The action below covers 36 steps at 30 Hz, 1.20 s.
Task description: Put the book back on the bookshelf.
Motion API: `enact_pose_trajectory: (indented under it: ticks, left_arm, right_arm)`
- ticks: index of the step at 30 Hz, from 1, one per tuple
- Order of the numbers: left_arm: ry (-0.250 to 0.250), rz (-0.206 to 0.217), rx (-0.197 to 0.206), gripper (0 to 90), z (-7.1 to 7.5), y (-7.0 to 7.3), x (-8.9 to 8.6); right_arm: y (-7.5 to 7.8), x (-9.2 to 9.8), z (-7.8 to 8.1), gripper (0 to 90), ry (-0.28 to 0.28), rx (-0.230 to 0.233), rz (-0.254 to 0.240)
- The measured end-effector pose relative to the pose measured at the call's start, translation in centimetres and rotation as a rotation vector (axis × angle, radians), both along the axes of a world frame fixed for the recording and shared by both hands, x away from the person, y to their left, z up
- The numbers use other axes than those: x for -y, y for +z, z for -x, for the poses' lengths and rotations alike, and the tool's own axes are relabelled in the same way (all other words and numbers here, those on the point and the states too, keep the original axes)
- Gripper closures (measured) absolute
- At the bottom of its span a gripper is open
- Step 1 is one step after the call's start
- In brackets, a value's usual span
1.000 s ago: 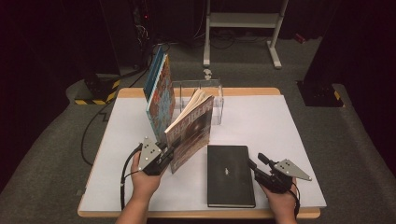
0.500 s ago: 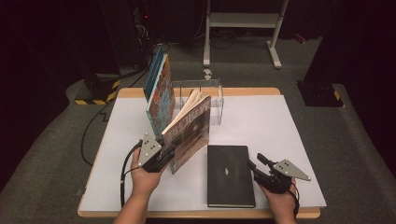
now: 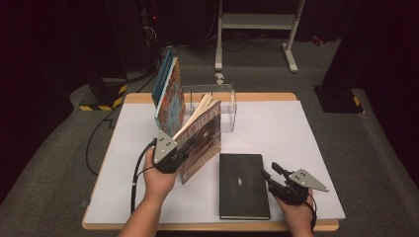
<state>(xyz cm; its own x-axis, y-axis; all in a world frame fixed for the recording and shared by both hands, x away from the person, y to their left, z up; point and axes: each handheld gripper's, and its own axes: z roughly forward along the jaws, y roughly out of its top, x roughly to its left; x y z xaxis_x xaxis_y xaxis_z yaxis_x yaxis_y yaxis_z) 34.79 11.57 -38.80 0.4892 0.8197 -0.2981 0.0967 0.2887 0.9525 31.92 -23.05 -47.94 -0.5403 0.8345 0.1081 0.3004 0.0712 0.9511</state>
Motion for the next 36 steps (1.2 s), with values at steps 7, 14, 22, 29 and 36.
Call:
enact_pose_trajectory:
  ticks: [7,14,22,29,36]
  left_arm:
    - [0.007,0.002,0.001,83.6,0.0,0.2,0.4]
    - [0.061,0.012,0.016,83.7,-0.9,1.3,0.7]
    - [0.145,-0.006,0.033,83.7,-2.3,2.8,1.0]
    - [0.235,-0.014,0.048,83.6,-3.6,3.4,1.0]
    - [0.269,-0.036,0.059,83.6,-5.3,3.9,2.3]
  right_arm:
    - [0.1,0.0,0.0,48.2,0.001,0.0,-0.011]
    - [0.2,0.1,0.1,48.3,0.004,0.003,-0.019]
    - [0.2,0.2,0.1,48.3,0.008,0.001,-0.032]
    - [0.3,0.2,0.1,48.3,0.012,0.002,-0.038]
    - [0.3,0.1,0.1,48.3,0.015,0.005,-0.036]
